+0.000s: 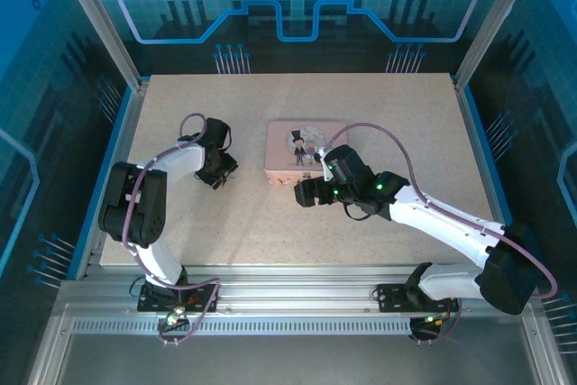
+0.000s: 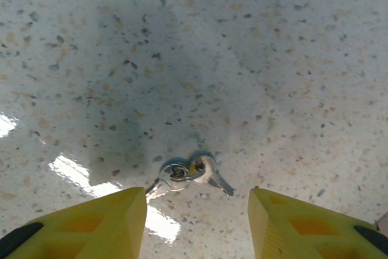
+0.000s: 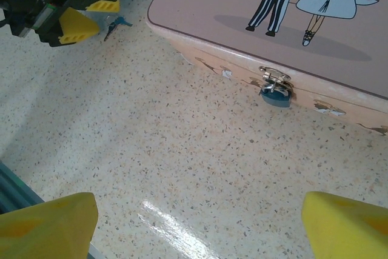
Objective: Unlock the padlock with the key
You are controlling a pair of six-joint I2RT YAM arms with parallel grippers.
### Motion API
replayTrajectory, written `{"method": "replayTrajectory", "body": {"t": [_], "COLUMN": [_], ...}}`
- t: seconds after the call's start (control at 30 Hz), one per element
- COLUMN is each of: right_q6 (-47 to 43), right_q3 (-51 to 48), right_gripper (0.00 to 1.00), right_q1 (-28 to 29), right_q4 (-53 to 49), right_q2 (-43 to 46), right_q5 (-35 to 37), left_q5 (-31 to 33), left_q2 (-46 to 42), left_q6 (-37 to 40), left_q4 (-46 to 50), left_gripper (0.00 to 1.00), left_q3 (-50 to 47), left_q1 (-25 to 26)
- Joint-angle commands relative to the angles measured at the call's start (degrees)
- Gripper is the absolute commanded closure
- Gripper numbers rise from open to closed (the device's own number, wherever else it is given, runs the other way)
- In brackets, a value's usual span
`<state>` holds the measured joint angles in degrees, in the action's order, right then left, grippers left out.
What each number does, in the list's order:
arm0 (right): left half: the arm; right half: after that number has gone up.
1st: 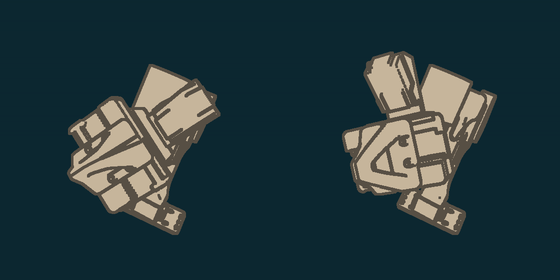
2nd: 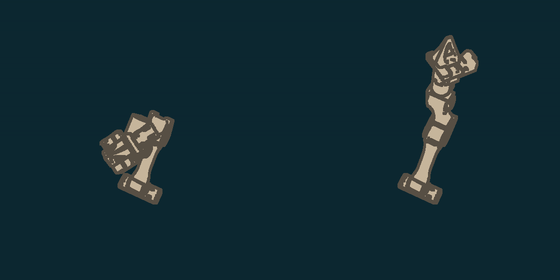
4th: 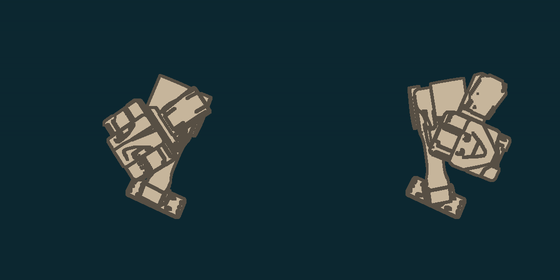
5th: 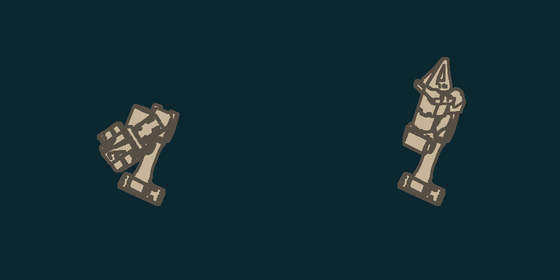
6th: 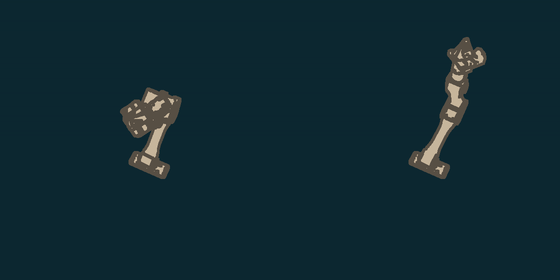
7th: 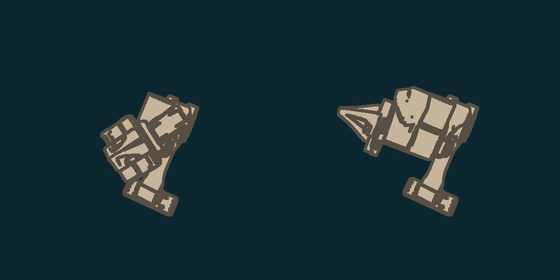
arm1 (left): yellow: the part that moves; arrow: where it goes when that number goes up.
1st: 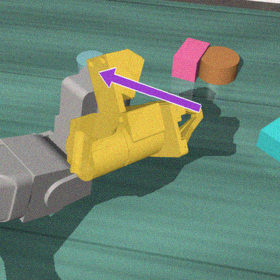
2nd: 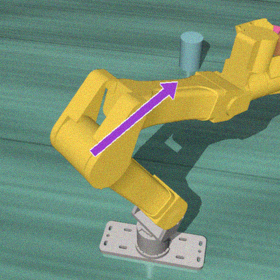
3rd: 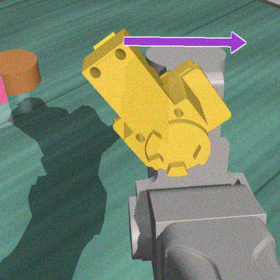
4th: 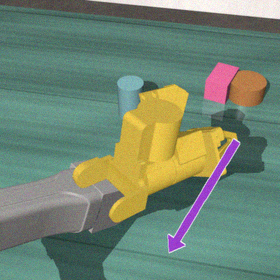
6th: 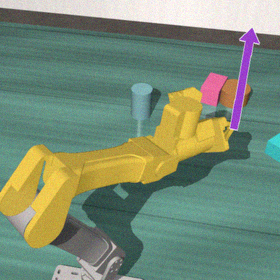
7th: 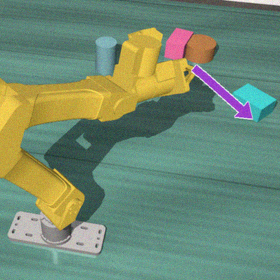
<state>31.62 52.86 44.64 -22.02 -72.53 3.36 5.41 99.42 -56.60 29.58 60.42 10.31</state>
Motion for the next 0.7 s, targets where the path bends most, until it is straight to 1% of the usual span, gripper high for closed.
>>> {"method": "replayTrajectory", "body": {"t": [0.0,0.37,0.63,0.67], "right_q6": [-0.4,0.4,1.2,1.2], "right_q3": [0.6,-0.8,-1.8,-1.8], "right_gripper": [0.11,0.11,0.11,0.11], "right_q1": [0.7,0.6,0.7,0.7], "right_q4": [0.9,1.1,2.0,2.0], "right_q2": [0.0,1.8,2.3,2.4], "right_q5": [1.1,1.9,1.5,1.3], "left_q5": [2.4,3.3,3.7,3.6], "left_q2": [0.7,4.2,4.2,4.1], "left_q6": [-2.7,-2.0,-0.2,0.0], "left_q4": [1.9,1.8,2.2,2.1], "left_gripper": [0.51,0.60,0.75,0.76], "left_q3": [1.3,2.4,2.5,2.3], "left_q1": [0.2,0.1,-0.3,-0.5]}}
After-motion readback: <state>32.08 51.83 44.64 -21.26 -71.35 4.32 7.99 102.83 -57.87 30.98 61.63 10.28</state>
